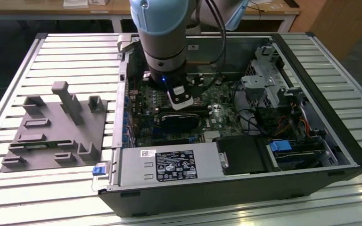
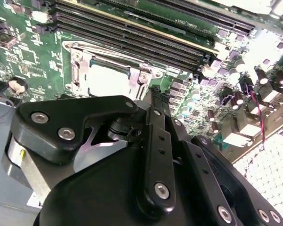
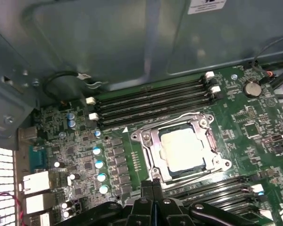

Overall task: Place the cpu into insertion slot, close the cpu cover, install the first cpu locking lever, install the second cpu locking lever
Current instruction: 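Install the second cpu locking lever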

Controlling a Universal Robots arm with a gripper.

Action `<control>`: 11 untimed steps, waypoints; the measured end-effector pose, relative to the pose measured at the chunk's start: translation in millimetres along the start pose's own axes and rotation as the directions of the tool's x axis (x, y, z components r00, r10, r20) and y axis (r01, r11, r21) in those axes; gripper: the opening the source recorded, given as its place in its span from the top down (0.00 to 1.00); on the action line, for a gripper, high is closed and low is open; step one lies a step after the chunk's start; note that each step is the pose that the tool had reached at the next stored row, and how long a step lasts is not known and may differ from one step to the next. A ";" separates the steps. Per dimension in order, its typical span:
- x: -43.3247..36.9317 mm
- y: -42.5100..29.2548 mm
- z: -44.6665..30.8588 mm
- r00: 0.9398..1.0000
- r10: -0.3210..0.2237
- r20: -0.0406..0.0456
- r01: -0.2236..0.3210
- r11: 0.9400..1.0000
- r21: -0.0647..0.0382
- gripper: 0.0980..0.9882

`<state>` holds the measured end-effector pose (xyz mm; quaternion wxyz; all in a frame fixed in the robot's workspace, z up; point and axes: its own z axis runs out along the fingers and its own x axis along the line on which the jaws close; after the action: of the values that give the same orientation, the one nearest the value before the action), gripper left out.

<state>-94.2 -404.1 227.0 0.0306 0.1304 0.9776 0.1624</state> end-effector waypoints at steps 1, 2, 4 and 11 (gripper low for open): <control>-1.5 0.4 0.1 1.000 0.002 0.001 -0.002 1.000 0.001 1.00; -3.1 0.8 0.3 1.000 0.003 0.001 -0.003 1.000 0.003 1.00; -6.9 1.7 0.7 1.000 0.005 0.002 -0.005 1.000 0.004 1.00; -20.2 5.2 2.1 1.000 0.013 0.006 -0.013 1.000 0.016 1.00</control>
<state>-73.2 -404.1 227.0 0.0312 0.1374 0.9779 0.1545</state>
